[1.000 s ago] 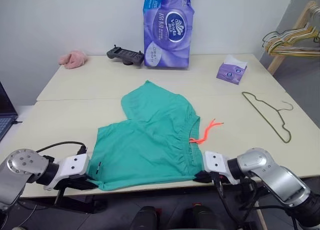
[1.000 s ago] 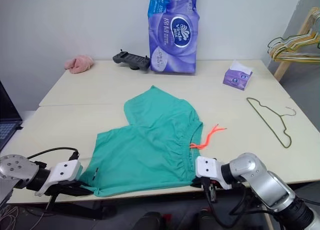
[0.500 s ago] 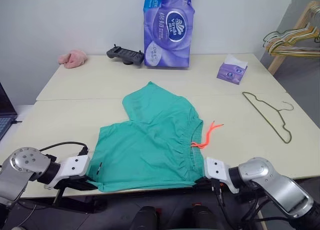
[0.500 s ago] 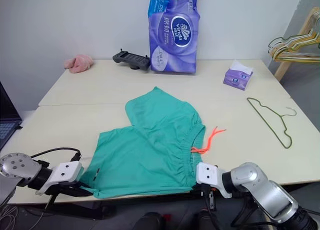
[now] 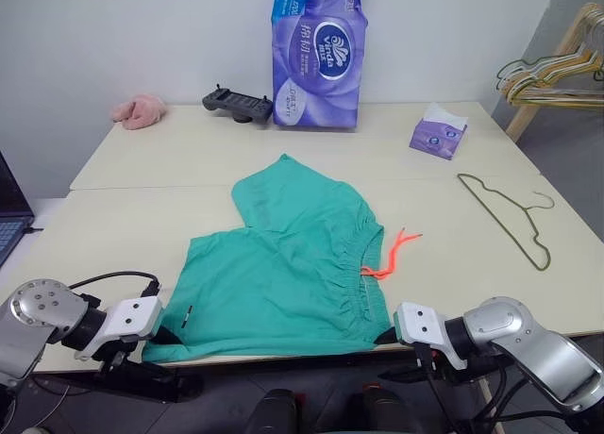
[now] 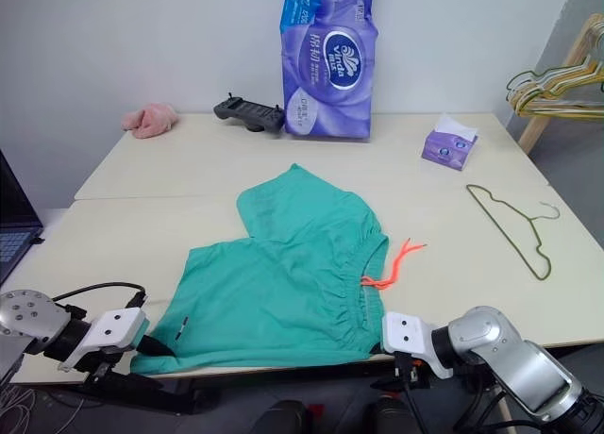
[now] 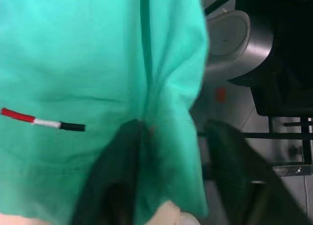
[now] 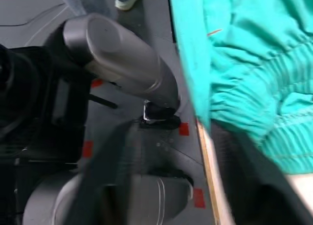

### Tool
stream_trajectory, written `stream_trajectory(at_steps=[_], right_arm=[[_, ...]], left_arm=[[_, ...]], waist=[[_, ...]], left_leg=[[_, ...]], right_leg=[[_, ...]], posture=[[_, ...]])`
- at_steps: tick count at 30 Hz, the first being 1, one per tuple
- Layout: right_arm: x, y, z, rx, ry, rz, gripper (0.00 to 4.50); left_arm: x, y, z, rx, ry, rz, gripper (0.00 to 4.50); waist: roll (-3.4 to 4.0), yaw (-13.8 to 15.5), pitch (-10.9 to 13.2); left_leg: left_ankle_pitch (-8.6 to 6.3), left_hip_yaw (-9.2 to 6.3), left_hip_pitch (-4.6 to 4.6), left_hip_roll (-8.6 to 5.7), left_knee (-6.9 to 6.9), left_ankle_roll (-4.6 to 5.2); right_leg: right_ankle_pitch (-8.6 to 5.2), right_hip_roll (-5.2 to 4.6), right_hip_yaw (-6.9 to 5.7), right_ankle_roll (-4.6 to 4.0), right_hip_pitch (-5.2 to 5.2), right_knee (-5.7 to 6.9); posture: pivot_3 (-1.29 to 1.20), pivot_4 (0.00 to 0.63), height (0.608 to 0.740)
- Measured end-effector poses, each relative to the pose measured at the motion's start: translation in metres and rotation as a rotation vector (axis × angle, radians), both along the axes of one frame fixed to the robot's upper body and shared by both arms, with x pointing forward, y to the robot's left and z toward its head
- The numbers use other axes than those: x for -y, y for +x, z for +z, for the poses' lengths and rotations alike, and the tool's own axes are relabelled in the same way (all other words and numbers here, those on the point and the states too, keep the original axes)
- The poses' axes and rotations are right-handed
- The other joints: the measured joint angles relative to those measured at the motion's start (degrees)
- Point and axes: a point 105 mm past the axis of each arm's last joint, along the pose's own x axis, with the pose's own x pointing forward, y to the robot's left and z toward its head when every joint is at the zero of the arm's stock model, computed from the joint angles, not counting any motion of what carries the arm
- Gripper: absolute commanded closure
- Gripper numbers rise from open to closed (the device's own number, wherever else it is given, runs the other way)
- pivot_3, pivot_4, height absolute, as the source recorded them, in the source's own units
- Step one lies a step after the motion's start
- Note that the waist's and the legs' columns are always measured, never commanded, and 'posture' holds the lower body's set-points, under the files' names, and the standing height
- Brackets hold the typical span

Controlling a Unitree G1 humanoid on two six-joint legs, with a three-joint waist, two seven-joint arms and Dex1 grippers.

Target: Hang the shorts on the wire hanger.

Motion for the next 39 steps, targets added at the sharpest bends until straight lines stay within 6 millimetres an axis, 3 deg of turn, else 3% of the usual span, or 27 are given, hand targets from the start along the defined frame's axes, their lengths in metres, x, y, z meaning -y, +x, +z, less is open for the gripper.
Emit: stream_trajectory(at_steps=[2, 4, 13, 19, 23, 27, 30, 34, 37, 39], right_arm=[[0.005, 0.000, 0.002, -0.006, -0.022, 0.015, 0.20], [0.009, 0.001, 0.006, -0.009, -0.025, 0.014, 0.00], [-0.005, 0.003, 0.037, -0.081, 0.118, -0.023, 0.00], [-0.001, 0.001, 0.033, -0.091, 0.117, -0.041, 0.00], [0.012, -0.006, 0.025, -0.126, 0.094, -0.090, 0.00], [0.020, 0.012, 0.042, -0.059, 0.137, -0.180, 0.00], [0.038, 0.050, 0.069, 0.051, 0.160, -0.334, 0.00], [0.064, 0.083, 0.087, 0.153, 0.163, -0.534, 0.00], [0.090, 0.113, 0.097, 0.258, 0.145, -0.725, 0.00], [0.120, 0.131, 0.102, 0.339, 0.082, -0.878, 0.00]], left_arm=[[-0.002, -0.003, 0.003, -0.015, 0.000, -0.012, 0.63], [-0.004, -0.003, 0.006, -0.018, 0.008, -0.010, 0.09], [0.027, 0.019, 0.041, 0.007, -0.099, -0.016, 0.04], [0.047, 0.036, 0.053, 0.039, -0.185, -0.013, 0.04], [0.060, 0.040, 0.048, 0.036, -0.248, -0.013, 0.04], [0.104, 0.073, 0.056, 0.178, -0.407, 0.001, 0.04], [0.160, 0.101, 0.078, 0.309, -0.596, 0.029, 0.04], [0.220, 0.113, 0.096, 0.379, -0.747, 0.022, 0.04], [0.263, 0.124, 0.094, 0.416, -0.786, 0.030, 0.04], [0.292, 0.127, 0.084, 0.391, -0.802, 0.054, 0.04]], waist=[[-0.04, 0.0, 0.0], [-0.04, 0.0, 0.0], [-0.07, -0.1, 0.0], [-0.08, -0.1, 0.0], [-0.09, -0.4, 0.0], [-0.12, -0.4, 0.0], [-0.19, -0.6, -0.1], [-0.32, -1.6, -0.1], [-0.29, -2.4, -0.1], [-0.28, -3.0, -0.2]], left_leg=[[0.00, 0.00, 0.00, 0.01, 0.01, 0.00], [0.00, 0.00, -0.02, 0.01, 0.01, 0.00], [-0.01, -0.05, -0.13, 0.00, 0.00, 0.00], [-0.01, -0.07, -0.18, -0.05, 0.01, 0.00], [-0.02, -0.05, -0.23, -0.08, 0.03, 0.02], [-0.01, -0.05, -0.23, -0.10, 0.27, 0.02], [0.02, 0.16, 0.08, -0.16, 0.32, 0.04], [-0.05, 0.31, 0.15, -0.22, 0.25, 0.13], [-0.06, 0.47, 0.13, -0.28, 0.23, 0.15], [-0.08, 0.55, 0.13, -0.28, 0.23, 0.19]], right_leg=[[-0.09, 0.00, -0.02, -0.15, 0.00, -0.02], [-0.09, 0.00, -0.02, -0.15, 0.00, -0.03], [0.09, 0.00, -0.07, 0.15, -0.03, -0.07], [0.10, 0.01, -0.07, 0.17, -0.03, -0.10], [0.11, 0.00, -0.03, 0.19, -0.04, -0.12], [0.28, 0.00, 0.03, 0.46, 0.03, -0.09], [0.42, -0.02, 0.32, 0.68, 0.36, -0.18], [0.42, -0.06, 0.55, 0.70, 0.46, -0.27], [0.43, -0.09, 0.70, 0.69, 0.42, -0.27], [0.43, -0.11, 0.77, 0.68, 0.41, -0.28]], posture=[[0.16, 0.066, 0.740], [0.16, 0.065, 0.740], [0.14, 0.062, 0.740], [0.10, 0.062, 0.740], [0.08, 0.066, 0.740], [0.05, 0.068, 0.740], [0.03, 0.071, 0.740], [-0.03, 0.070, 0.740], [-0.08, 0.067, 0.740], [-0.10, 0.065, 0.740]])
